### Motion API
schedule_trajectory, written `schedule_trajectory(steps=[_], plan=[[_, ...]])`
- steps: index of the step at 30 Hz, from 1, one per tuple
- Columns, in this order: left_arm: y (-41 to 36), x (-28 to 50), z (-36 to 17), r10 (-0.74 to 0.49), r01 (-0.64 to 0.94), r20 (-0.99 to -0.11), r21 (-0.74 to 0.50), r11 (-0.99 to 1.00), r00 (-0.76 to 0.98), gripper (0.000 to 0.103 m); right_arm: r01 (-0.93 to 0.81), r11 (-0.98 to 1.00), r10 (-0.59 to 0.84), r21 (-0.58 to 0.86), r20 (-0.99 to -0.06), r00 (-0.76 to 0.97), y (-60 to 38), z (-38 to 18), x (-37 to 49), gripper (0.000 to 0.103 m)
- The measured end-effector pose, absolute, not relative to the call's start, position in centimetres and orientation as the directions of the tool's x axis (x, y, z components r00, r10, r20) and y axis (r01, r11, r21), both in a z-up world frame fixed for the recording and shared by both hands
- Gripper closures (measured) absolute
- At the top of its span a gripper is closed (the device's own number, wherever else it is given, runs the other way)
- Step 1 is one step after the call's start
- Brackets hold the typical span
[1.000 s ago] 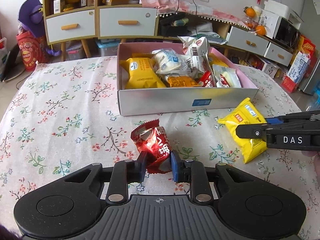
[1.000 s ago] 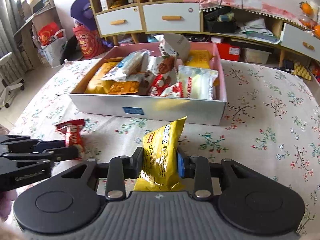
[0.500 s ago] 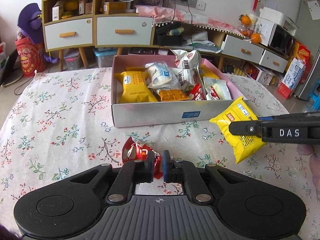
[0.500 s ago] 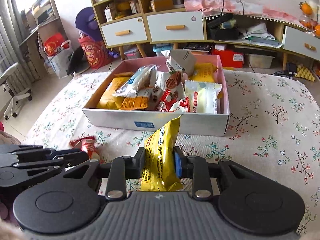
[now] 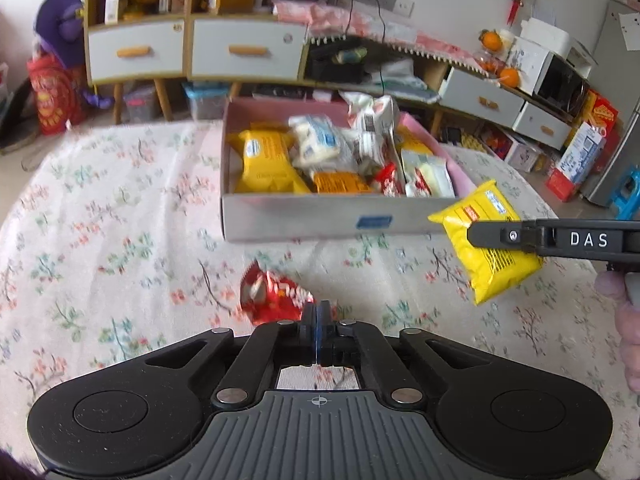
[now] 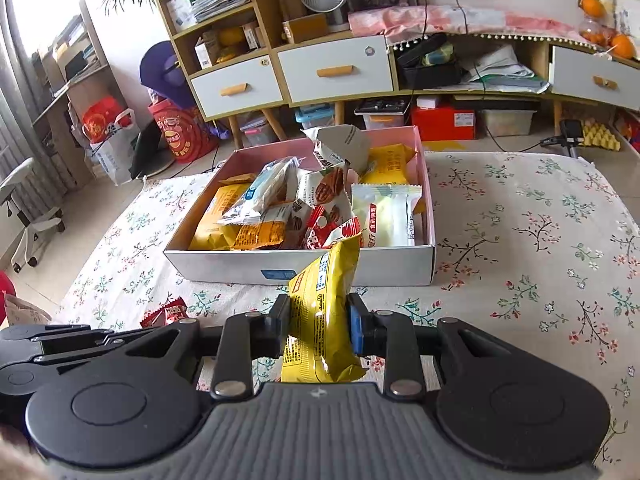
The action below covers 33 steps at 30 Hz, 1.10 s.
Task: Organize snacks
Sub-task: 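Carry the red candy and yellow packet into the box and open both tools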
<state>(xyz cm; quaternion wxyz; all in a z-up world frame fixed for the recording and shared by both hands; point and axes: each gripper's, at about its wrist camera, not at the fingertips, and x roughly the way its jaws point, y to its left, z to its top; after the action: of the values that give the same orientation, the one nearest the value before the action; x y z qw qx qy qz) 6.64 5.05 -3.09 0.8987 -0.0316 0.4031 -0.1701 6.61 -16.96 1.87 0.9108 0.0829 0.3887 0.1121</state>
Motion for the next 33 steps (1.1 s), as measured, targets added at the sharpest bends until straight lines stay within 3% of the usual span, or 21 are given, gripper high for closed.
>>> schedule_trajectory(steps=[2, 3, 7, 10, 18, 20, 21, 23, 33], plan=[[5.0, 6.7, -3.2, -0.302, 0.261, -0.717, -0.172, 0.950, 0.628, 0.098, -0.140, 0.961, 0.268, 0.237, -0.693, 0.669, -16.9, 1.8, 6.6, 0.077], [4.9, 6.9, -3.2, -0.288, 0.247, -0.722, -0.166, 0.955, 0.629, 0.091, -0.140, 0.962, 0.268, 0.235, -0.695, 0.667, -16.8, 1.7, 6.6, 0.077], [4.6, 8.0, -3.5, -0.272, 0.194, -0.730, -0.192, 0.962, 0.627, 0.053, -0.145, 0.963, 0.265, 0.227, -0.703, 0.661, -16.5, 1.5, 6.8, 0.077], [4.0, 9.0, -3.7, -0.239, 0.146, -0.733, -0.190, 0.971, 0.637, 0.045, -0.147, 0.964, 0.264, 0.223, -0.707, 0.656, -16.3, 1.3, 6.9, 0.076], [2.7, 10.0, -5.3, -0.115, 0.073, -0.780, -0.089, 0.993, 0.615, 0.049, -0.148, 0.968, 0.251, 0.205, -0.723, 0.643, -16.2, 0.7, 6.9, 0.076], [2.9, 9.8, -5.3, -0.102, 0.076, -0.779, -0.070, 0.995, 0.619, 0.061, -0.150, 0.968, 0.250, 0.201, -0.726, 0.641, -16.2, 0.7, 6.8, 0.076], [3.1, 9.7, -5.2, -0.095, 0.077, -0.778, -0.060, 0.995, 0.621, 0.072, -0.150, 0.968, 0.250, 0.200, -0.727, 0.640, -16.2, 0.6, 6.8, 0.076], [3.7, 9.5, -5.0, -0.112, 0.081, -0.779, -0.078, 0.994, 0.617, 0.081, -0.151, 0.968, 0.249, 0.199, -0.728, 0.639, -16.2, 0.7, 6.7, 0.076], [4.7, 7.7, -1.5, -0.203, 0.117, -0.709, -0.169, 0.979, 0.675, 0.083, -0.133, 0.964, 0.257, 0.229, -0.695, 0.671, -16.6, 1.8, 6.9, 0.076]])
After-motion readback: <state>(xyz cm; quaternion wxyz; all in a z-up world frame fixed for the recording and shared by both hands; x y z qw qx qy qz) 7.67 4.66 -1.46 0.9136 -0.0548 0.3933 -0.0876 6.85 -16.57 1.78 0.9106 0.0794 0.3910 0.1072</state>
